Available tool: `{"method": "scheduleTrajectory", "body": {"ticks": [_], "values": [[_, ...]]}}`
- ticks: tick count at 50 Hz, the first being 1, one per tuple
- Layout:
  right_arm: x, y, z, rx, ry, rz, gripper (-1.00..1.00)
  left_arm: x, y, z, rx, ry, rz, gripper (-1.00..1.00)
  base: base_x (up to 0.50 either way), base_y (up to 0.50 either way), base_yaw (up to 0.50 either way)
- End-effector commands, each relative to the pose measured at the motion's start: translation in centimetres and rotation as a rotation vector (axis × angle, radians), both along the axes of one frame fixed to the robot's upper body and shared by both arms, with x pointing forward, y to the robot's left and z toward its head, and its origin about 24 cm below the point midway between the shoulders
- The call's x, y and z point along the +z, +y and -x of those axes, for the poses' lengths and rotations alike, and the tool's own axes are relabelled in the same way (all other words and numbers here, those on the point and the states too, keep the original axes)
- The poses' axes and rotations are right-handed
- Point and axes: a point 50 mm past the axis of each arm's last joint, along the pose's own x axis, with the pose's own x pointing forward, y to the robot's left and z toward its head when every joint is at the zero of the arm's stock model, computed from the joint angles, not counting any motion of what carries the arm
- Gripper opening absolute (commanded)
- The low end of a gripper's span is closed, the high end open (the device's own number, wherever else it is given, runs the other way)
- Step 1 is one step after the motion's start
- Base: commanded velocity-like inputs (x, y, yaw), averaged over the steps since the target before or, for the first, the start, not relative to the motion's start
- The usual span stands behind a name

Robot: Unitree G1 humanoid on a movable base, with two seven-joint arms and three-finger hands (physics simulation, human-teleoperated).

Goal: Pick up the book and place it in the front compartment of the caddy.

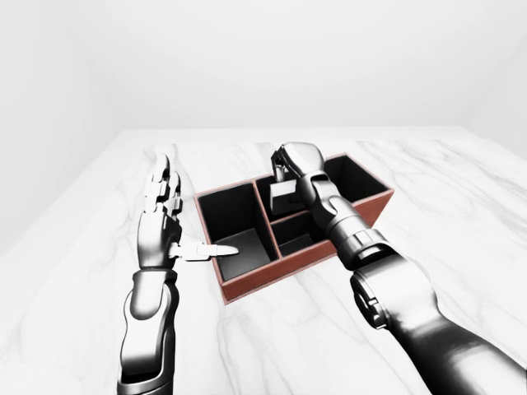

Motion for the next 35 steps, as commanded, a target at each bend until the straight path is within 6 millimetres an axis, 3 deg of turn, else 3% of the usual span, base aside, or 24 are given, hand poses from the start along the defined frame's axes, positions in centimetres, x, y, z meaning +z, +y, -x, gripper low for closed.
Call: {"method": "scheduleTrajectory", "body": {"ticks": [1, 35], "values": [[0.48, -0.06, -0.02, -0.014, -0.055, -0.003, -1.0, -0.11, -0.05, -0.01, -0.001, 0.005, -0.001, 1.0, 0.0, 0.0, 0.0], [0.49, 0.67, 0.25, -0.005, -0.12, 0.019, -1.0, 0.28, -0.11, 0.2, -0.002, -0.013, -0.001, 1.0, 0.0, 0.0, 0.0]]}}
